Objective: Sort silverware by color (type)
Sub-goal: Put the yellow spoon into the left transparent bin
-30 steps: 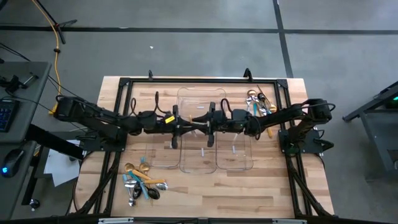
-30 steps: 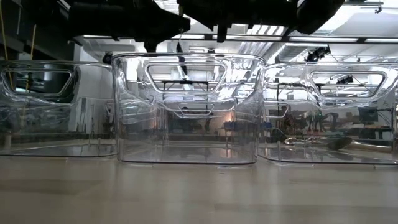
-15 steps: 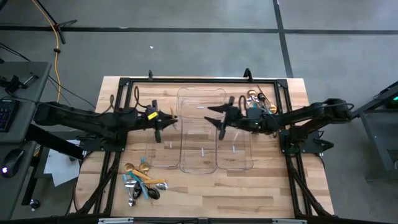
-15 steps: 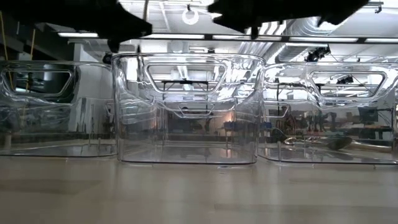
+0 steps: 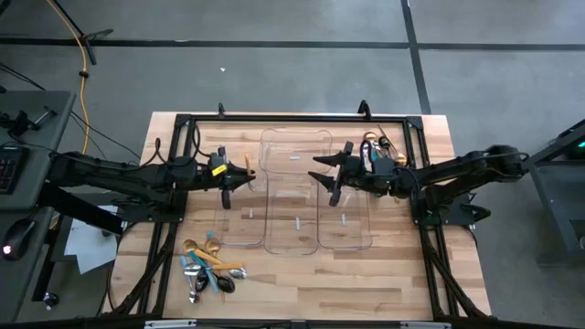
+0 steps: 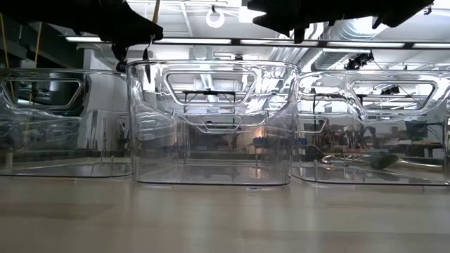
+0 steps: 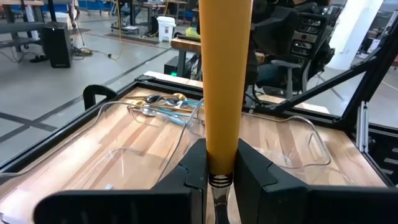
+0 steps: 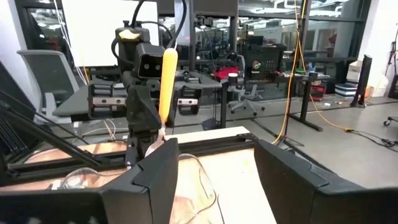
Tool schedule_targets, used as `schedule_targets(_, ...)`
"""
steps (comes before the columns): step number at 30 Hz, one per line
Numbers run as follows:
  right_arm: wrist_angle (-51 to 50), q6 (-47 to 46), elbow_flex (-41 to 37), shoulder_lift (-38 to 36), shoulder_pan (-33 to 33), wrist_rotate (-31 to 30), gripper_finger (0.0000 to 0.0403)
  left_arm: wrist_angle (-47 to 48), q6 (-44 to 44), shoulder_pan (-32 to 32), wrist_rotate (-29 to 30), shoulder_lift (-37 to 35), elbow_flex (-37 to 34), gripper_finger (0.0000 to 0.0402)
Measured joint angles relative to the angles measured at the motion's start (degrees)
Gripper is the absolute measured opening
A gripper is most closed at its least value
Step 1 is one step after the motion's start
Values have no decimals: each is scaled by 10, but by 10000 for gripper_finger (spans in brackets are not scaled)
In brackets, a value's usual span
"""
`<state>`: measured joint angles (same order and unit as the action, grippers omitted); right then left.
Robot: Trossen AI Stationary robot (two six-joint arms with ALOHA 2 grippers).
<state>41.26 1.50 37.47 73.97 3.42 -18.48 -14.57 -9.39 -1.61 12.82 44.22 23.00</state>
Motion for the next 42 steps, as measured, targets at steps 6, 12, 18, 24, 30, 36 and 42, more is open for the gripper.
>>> schedule_targets(6, 1, 0, 0, 0, -1, 0, 194, 6, 0, 0, 0, 0, 0, 29)
schedule_targets(12, 1, 0, 0, 0, -4, 0, 194, 15, 5, 0, -1, 0, 0, 29)
schedule_targets(18, -1, -1, 0, 0, -4, 0, 194, 20, 5, 0, -2, 0, 0, 29)
schedule_targets(24, -15, -2, 0, 0, -4, 0, 194, 24, 5, 0, -2, 0, 0, 29)
schedule_targets(30, -17, -2, 0, 0, -4, 0, 194, 34, -21, -1, -2, 0, 0, 29)
schedule_targets(36, -26, -15, 0, 0, -4, 0, 194, 194, -125, -23, -3, 0, 59, 29)
schedule_targets(42, -27, -15, 0, 0, -4, 0, 194, 420, -315, -74, -7, 29, 154, 29)
